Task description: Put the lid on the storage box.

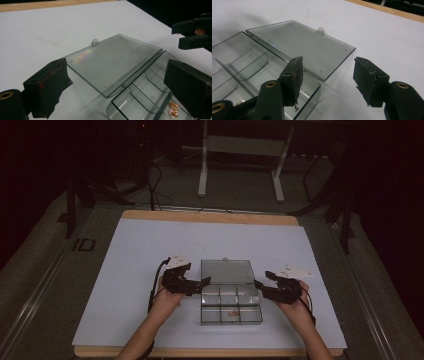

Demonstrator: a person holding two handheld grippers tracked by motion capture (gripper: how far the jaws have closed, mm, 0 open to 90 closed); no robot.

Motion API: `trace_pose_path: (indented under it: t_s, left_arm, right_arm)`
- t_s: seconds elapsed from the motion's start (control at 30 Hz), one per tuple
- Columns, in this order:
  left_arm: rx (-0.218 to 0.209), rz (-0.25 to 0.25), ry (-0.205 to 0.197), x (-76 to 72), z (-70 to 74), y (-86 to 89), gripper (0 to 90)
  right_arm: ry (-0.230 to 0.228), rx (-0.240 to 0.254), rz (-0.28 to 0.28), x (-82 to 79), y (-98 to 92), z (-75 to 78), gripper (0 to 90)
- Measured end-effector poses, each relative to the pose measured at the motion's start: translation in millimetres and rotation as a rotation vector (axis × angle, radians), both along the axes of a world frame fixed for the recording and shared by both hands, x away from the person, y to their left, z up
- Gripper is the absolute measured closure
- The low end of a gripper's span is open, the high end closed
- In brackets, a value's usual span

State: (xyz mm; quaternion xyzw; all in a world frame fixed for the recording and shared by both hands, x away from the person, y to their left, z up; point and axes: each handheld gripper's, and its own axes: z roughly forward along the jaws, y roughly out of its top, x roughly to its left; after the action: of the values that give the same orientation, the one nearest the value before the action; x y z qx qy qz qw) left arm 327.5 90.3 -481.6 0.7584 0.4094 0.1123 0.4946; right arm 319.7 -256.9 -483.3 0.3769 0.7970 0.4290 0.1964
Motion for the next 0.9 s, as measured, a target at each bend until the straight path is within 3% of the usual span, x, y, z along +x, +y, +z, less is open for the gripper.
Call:
trace_pose_path:
  t_s: [0.13,0.3,0.43,0.67,0.9]
  left_arm:
    - [0.001,0.004,0.022,8.6,0.5,-1.5,6.1]
    - [-0.013,-0.002,0.044,19.2,0.4,-3.5,6.1]
    - [-0.009,0.021,0.063,27.9,-1.6,-5.9,6.2]
    - [0.002,0.033,0.087,40.1,-3.9,-11.9,7.1]
    - [0.001,0.064,0.120,46.8,-8.2,-14.8,14.9]
  right_arm:
    - [0.000,-0.018,-0.002,6.2,3.0,-1.4,42.0]
    - [0.017,-0.006,-0.014,13.9,4.1,-3.8,43.2]
    - [0.016,-0.026,-0.007,20.0,6.2,-6.4,48.1]
    - [0.023,-0.024,-0.016,31.5,10.4,-7.6,48.2]
    - [0.027,-0.021,-0.041,40.8,13.9,-7.5,48.4]
